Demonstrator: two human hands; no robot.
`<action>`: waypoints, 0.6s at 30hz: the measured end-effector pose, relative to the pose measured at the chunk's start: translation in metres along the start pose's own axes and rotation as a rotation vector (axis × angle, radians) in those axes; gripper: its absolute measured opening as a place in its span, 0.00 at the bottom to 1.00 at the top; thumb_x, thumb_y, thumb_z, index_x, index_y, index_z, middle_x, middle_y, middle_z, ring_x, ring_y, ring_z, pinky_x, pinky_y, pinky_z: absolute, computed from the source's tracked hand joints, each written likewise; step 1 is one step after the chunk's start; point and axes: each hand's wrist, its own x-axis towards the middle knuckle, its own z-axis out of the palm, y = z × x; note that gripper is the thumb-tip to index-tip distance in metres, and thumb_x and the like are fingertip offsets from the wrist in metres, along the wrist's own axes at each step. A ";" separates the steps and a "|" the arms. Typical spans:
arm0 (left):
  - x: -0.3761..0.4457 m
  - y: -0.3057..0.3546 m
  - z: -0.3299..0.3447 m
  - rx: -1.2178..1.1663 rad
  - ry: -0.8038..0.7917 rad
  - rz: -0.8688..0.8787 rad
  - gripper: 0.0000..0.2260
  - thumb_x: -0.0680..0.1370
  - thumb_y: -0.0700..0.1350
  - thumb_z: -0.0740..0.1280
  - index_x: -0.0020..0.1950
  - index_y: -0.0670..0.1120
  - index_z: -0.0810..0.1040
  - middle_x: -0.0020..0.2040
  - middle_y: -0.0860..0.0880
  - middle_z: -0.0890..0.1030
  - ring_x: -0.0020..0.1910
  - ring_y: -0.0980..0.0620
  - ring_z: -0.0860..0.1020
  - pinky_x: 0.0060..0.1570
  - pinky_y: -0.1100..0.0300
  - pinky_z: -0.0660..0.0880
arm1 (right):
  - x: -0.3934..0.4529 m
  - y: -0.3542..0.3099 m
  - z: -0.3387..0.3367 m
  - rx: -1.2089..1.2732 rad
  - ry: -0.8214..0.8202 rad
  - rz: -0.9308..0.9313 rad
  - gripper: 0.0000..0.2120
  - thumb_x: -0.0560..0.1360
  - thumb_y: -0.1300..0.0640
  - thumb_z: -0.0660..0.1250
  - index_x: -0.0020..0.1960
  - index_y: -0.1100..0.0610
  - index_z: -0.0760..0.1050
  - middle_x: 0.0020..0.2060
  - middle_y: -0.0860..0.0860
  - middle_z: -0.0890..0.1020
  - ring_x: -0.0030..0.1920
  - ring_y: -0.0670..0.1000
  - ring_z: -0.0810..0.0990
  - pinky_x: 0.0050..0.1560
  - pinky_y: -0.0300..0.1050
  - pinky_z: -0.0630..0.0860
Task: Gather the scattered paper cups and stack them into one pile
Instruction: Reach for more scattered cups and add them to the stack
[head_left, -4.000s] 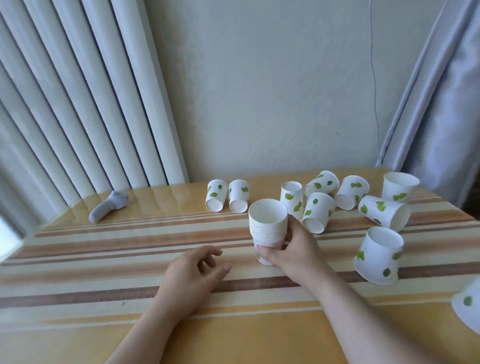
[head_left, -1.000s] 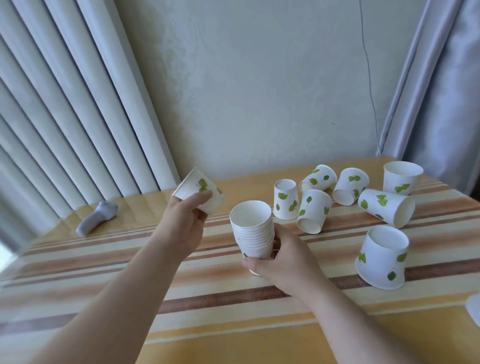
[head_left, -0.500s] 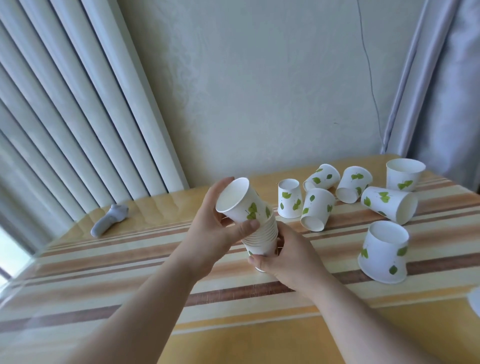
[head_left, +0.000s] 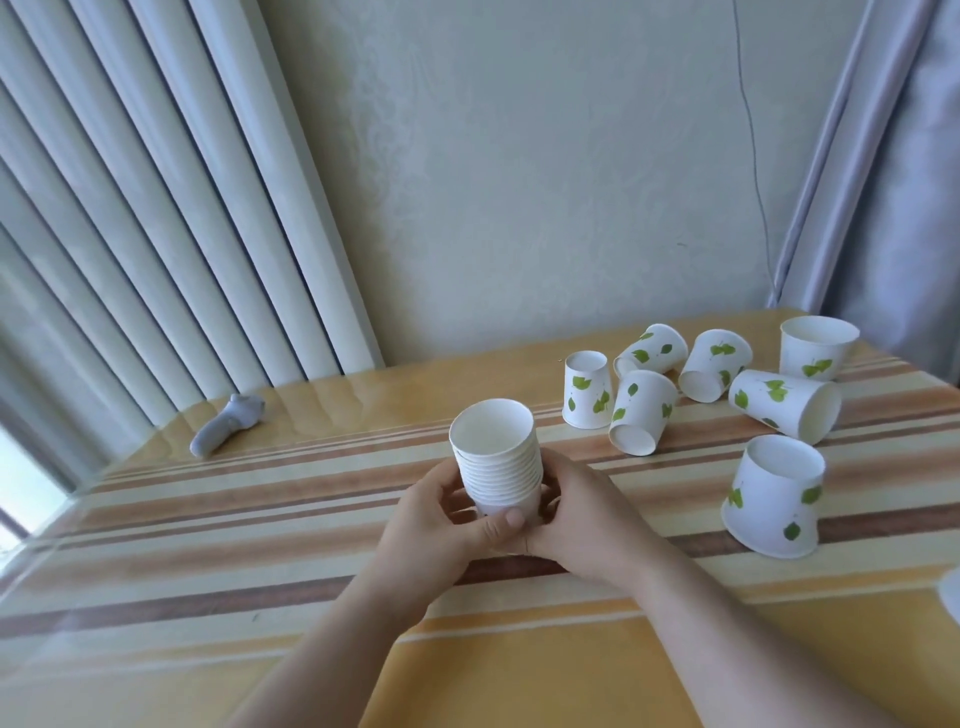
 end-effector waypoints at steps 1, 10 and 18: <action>0.000 -0.002 -0.003 0.004 0.039 0.012 0.28 0.70 0.53 0.85 0.67 0.50 0.84 0.61 0.51 0.90 0.64 0.50 0.86 0.67 0.41 0.82 | 0.000 -0.001 -0.001 -0.027 -0.040 -0.002 0.31 0.62 0.33 0.82 0.63 0.29 0.77 0.53 0.31 0.87 0.48 0.39 0.85 0.50 0.46 0.85; -0.002 -0.032 -0.031 0.078 0.131 0.080 0.30 0.65 0.62 0.84 0.65 0.59 0.81 0.60 0.53 0.88 0.58 0.55 0.86 0.59 0.48 0.84 | 0.009 0.013 -0.012 0.182 0.546 0.133 0.21 0.74 0.60 0.69 0.55 0.34 0.79 0.50 0.37 0.84 0.42 0.41 0.81 0.36 0.37 0.76; -0.001 -0.030 -0.030 0.048 0.101 0.117 0.22 0.66 0.63 0.81 0.55 0.78 0.78 0.55 0.69 0.86 0.55 0.66 0.83 0.49 0.73 0.79 | 0.058 0.018 -0.039 0.200 0.952 0.541 0.36 0.74 0.50 0.71 0.79 0.42 0.61 0.75 0.58 0.66 0.61 0.63 0.75 0.52 0.52 0.72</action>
